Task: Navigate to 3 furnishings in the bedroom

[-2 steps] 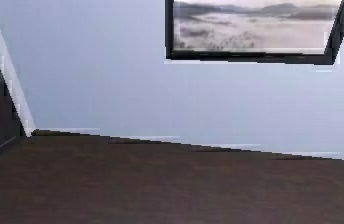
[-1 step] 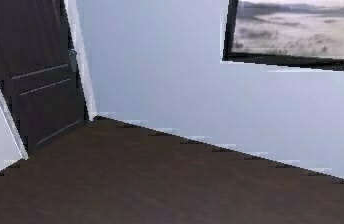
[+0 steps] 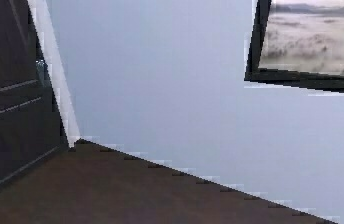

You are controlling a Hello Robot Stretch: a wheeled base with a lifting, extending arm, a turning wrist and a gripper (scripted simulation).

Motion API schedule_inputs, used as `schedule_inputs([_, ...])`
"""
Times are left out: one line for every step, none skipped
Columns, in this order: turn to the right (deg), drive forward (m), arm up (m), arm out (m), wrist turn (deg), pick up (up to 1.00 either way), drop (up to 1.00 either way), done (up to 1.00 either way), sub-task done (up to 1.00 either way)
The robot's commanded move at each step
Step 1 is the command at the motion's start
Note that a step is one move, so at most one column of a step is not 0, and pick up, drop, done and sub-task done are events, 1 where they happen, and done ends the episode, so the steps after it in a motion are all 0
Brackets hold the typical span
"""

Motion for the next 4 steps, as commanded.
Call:
schedule_inputs([6.0, 0.00, 0.00, 0.00, 0.0, 0.00, 0.00, 0.00, 0.00])
schedule_inputs([0.0, 0.30, 0.00, 0.00, 0.0, 0.00, 0.00, 0.00, 0.00])
schedule_inputs([45.0, 0.00, 0.00, 0.00, 0.0, 0.00, 0.00, 0.00, 0.00])
schedule_inputs([15.0, 0.00, 0.00, 0.00, 0.0, 0.00, 0.00, 0.00, 0.00])
